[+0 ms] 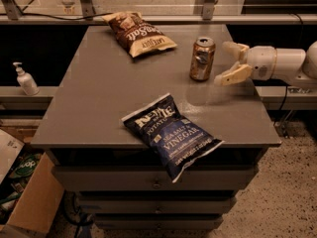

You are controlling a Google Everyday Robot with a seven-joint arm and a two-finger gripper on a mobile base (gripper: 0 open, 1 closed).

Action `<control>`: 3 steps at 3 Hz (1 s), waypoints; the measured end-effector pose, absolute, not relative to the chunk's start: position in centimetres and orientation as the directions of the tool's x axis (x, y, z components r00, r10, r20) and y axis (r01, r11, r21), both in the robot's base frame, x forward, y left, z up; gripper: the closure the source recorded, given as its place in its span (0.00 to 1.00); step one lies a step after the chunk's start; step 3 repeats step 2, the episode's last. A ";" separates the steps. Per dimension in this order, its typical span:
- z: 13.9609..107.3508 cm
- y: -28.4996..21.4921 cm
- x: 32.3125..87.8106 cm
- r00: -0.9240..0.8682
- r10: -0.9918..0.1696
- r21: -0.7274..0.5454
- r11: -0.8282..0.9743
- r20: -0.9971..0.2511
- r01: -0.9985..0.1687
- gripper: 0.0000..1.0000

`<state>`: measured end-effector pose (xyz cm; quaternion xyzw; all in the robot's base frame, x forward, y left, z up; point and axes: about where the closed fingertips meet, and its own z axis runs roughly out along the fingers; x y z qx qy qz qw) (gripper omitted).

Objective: Place orange can upright

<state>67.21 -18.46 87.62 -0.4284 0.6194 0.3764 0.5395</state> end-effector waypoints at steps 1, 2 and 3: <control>88.5 -21.8 66.5 -0.053 -0.175 -0.020 0.390 -0.983 -0.921 0.00; 88.5 -21.8 66.6 -0.052 -0.176 -0.021 0.391 -0.983 -0.920 0.00; 88.5 -21.8 66.6 -0.052 -0.176 -0.021 0.391 -0.983 -0.920 0.00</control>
Offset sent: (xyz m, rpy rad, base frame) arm -0.0057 -0.0277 0.0074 -0.0447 -0.0039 -0.0370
